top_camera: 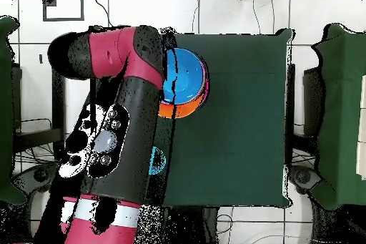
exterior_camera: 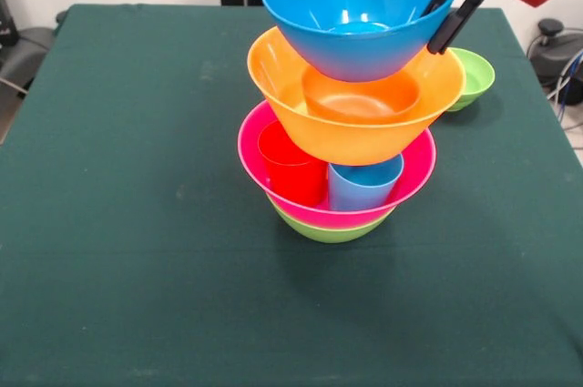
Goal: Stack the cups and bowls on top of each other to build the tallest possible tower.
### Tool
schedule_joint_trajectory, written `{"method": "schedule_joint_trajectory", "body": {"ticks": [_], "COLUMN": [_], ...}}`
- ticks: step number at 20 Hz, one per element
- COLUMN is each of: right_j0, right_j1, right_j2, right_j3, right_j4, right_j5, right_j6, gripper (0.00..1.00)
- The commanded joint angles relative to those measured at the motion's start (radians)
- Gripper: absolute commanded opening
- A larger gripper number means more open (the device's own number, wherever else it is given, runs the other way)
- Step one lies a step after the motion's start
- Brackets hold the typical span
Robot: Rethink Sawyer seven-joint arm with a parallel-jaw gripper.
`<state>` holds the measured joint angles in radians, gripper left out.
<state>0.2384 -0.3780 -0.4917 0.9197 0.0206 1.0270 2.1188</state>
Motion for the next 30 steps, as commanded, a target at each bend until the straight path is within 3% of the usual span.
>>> {"method": "schedule_joint_trajectory", "body": {"ticks": [1,30], "right_j0": [0.004,0.011], "right_j1": [0.010,0.015], "right_j2": [0.032,0.025], "right_j3": [0.075,0.069], "right_j4": [-0.006,0.003], "right_j5": [-0.037,-0.047], "right_j6": [0.214,0.200], "gripper": [0.00,0.00]}}
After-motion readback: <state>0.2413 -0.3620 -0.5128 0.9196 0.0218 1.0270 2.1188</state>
